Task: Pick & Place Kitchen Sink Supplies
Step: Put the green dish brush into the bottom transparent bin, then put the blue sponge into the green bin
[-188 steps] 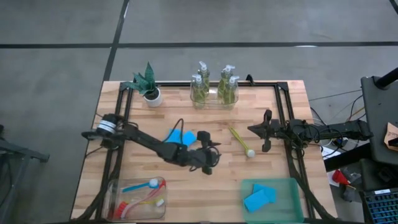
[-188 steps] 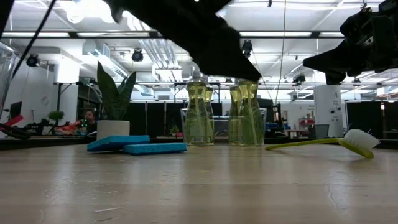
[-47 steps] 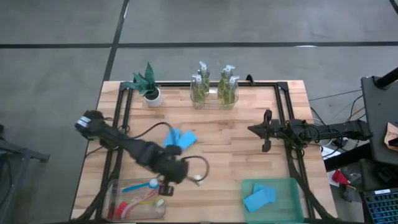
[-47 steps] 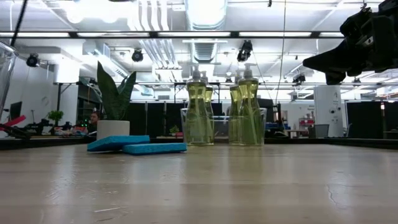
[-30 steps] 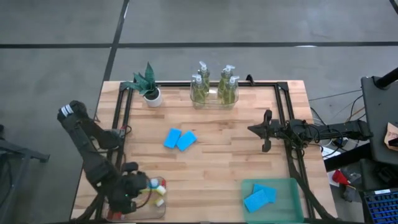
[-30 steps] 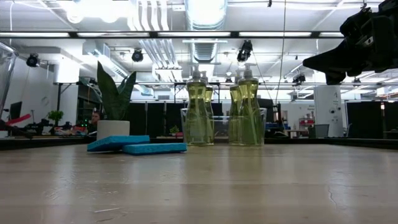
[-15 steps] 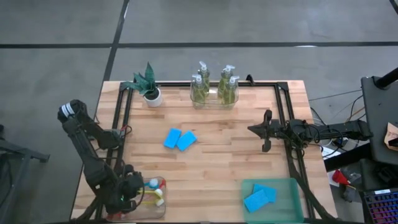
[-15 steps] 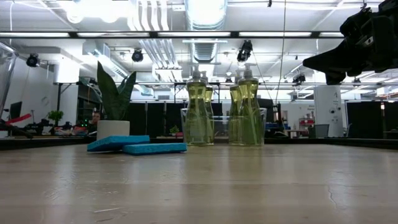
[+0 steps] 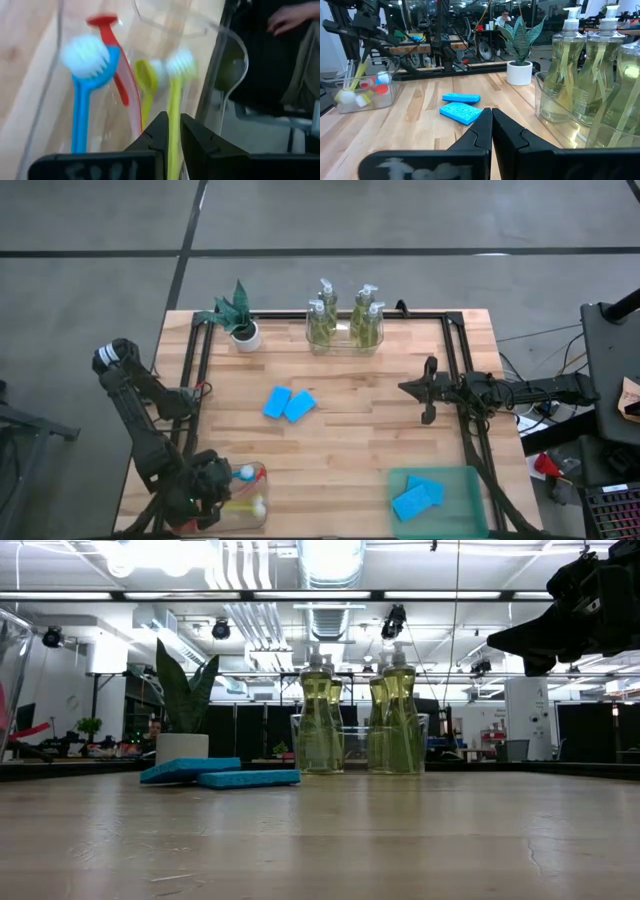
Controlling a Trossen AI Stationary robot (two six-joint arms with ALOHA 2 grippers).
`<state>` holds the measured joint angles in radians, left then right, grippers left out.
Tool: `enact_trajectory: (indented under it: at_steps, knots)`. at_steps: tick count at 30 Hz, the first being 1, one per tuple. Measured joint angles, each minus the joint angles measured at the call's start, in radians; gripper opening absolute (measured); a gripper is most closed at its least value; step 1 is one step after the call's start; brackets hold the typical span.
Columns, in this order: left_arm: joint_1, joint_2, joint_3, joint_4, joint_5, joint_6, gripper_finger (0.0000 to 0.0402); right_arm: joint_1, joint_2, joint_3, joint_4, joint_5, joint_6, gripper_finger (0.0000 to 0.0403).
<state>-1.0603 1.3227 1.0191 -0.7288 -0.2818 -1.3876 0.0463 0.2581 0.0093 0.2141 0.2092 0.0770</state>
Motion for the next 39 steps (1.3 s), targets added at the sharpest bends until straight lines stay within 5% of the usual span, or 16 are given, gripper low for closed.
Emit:
enact_trajectory:
  at_steps: [9,20,31,39]
  knots:
    - [0.013,-0.027,-0.01,-0.025,-0.05,0.021,0.0073,0.0,0.0,0.0,0.0,0.0,0.0,0.0009]
    - [0.123,-0.09,-0.009,-0.049,-0.427,0.28,0.0086,0.0,0.001,0.0,0.0,0.0,0.0,0.0009]
    - [0.499,-0.046,-0.01,-0.077,-0.397,0.621,0.0211,0.0,0.001,0.0,0.0,0.0,-0.001,0.0009]
    - [0.79,-0.008,-0.083,-0.054,-0.311,0.571,0.0229,0.0,0.001,0.0,0.0,0.0,0.0,0.0009]
